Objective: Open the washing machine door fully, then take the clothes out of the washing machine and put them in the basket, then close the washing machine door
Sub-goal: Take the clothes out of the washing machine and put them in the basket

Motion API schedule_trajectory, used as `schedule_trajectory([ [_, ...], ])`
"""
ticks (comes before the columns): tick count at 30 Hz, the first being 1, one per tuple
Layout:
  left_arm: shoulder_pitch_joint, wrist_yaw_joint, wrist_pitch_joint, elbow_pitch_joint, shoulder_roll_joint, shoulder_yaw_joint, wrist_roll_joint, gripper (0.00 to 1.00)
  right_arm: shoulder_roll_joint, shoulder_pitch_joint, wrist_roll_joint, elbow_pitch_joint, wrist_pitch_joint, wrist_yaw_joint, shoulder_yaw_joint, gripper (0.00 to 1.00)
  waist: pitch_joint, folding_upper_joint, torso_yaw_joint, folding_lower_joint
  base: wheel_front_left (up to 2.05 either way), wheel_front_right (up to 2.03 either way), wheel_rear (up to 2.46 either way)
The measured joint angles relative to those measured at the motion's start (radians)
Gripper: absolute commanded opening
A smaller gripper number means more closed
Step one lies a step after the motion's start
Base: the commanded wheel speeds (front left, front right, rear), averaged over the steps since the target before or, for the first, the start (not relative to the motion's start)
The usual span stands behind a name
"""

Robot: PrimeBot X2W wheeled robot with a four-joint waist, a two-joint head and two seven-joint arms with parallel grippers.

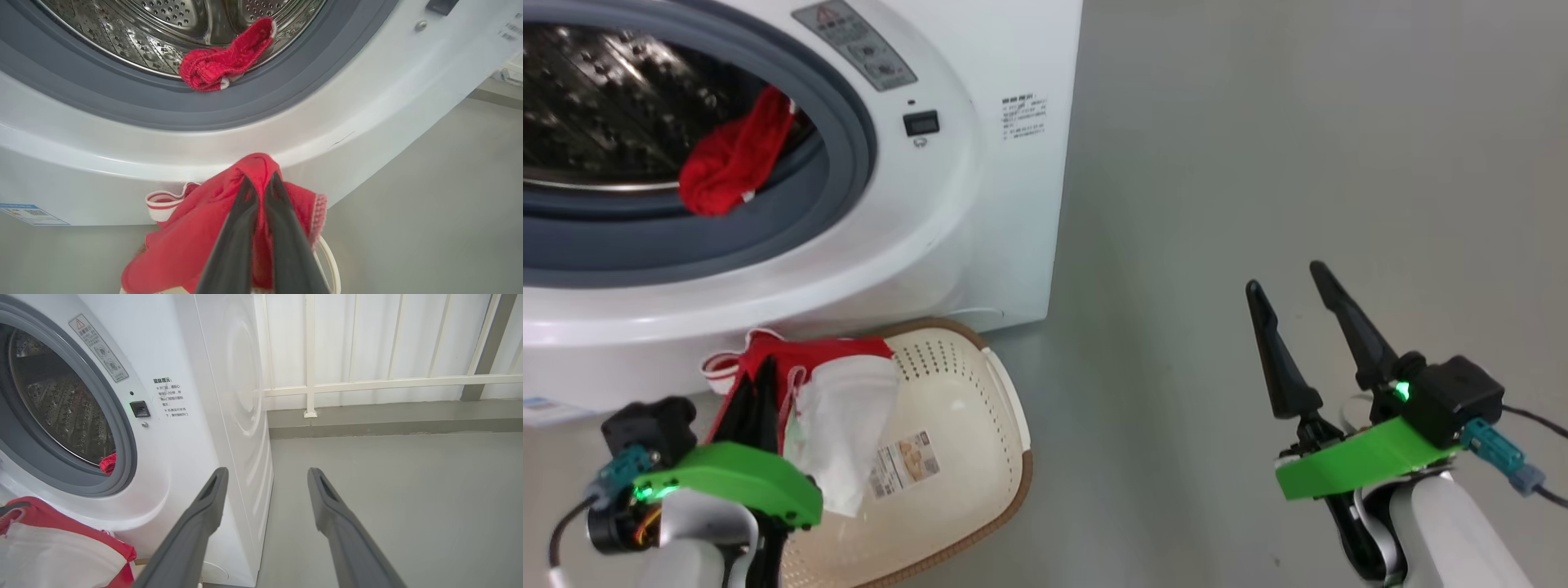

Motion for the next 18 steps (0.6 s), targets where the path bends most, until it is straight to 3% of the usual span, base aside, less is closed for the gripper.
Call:
schedule_trajectory([
  [8, -0.184, -0.033, -0.022, 0.276, -0.02, -0.024, -0.004, 0.0, 0.0, -0.065, 0.0, -0.012, 0.0, 0.0, 0.021, 1.0, 0.101, 0.0, -0.002, 0.0, 0.0, 0.0, 0.0],
  [18, -0.35, -0.069, 0.037, 0.639, -0.023, -0.034, -0.026, 0.0, 0.001, -0.095, 0.016, -0.019, 0.0, 0.0, 0.03, 1.0, 0.207, 0.0, -0.039, 0.0, 0.0, 0.0, 0.0],
])
